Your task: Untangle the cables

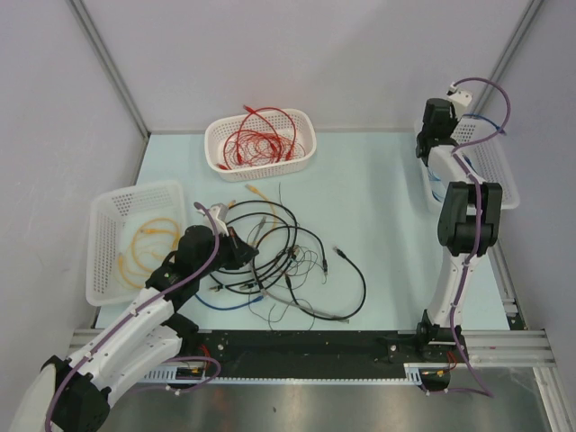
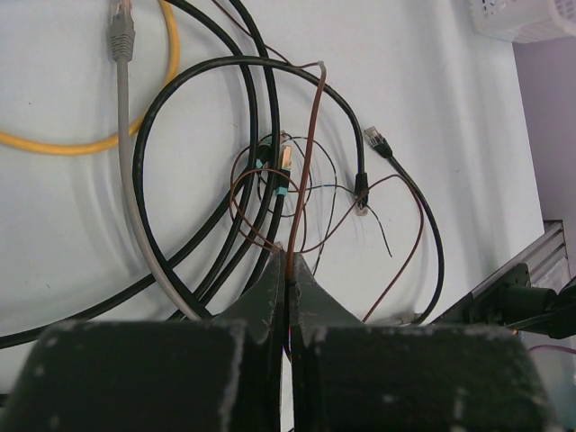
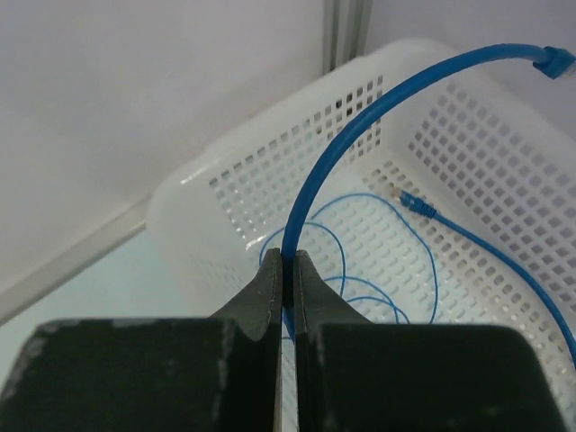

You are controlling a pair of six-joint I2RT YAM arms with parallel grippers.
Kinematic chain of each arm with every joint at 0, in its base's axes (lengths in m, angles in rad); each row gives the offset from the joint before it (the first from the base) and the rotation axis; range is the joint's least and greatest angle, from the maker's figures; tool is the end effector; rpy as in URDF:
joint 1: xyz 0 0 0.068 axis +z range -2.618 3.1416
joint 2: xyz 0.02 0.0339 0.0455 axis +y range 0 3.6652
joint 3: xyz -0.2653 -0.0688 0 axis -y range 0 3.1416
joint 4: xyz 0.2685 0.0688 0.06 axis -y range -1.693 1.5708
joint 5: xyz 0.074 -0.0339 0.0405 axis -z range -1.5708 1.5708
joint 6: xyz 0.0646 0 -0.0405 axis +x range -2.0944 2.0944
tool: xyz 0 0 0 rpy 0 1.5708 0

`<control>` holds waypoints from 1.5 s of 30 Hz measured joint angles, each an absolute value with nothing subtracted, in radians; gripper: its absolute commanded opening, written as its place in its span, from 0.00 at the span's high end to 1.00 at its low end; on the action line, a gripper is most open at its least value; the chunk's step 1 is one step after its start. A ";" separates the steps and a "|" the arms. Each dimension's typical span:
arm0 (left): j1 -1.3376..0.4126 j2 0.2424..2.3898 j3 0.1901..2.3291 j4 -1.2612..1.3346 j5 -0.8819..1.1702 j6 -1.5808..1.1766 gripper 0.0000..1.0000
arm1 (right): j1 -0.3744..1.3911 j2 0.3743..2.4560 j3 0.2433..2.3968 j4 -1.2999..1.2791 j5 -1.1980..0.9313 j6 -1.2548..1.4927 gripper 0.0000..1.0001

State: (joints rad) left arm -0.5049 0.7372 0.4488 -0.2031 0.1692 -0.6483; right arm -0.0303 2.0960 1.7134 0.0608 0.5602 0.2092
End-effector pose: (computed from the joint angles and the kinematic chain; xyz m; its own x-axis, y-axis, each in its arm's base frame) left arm 0.1868 -0.1157 0.2080 -0.6956 -0.2956 -0.6548 0.2342 0.7683 -0.5957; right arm 0.5453 -0.0509 0.2578 -0.1993 0.1821 -0.9629 0.5836 0.8114 0.0326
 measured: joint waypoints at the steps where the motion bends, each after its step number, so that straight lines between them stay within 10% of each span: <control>1: -0.505 0.738 0.449 -0.203 0.169 -0.648 1.00 | -0.030 2.098 1.703 0.049 0.559 0.213 0.99; 5: -0.505 0.743 0.449 -0.203 0.170 -0.649 1.00 | -0.029 2.098 1.679 0.013 0.561 0.236 0.30; 9: -0.505 0.746 0.449 -0.203 0.170 -0.655 1.00 | -0.018 2.091 1.666 0.006 0.587 0.240 0.00; 23: -0.505 0.696 0.464 -0.228 0.132 -0.655 0.99 | 0.152 1.725 1.625 0.031 0.591 0.383 0.00; 33: -0.506 0.717 0.537 -0.309 0.048 -0.654 0.91 | 0.620 1.467 1.362 -0.123 0.297 0.440 0.02; 45: -0.506 0.779 0.567 -0.379 -0.028 -0.648 0.31 | 1.084 1.348 0.986 -0.305 0.251 0.369 0.11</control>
State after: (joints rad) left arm -0.5056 0.7788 0.5671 -0.3794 -0.0277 -0.6483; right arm 1.0843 1.3476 0.9855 -0.3046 0.2508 0.3691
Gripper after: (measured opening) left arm 0.641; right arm 0.902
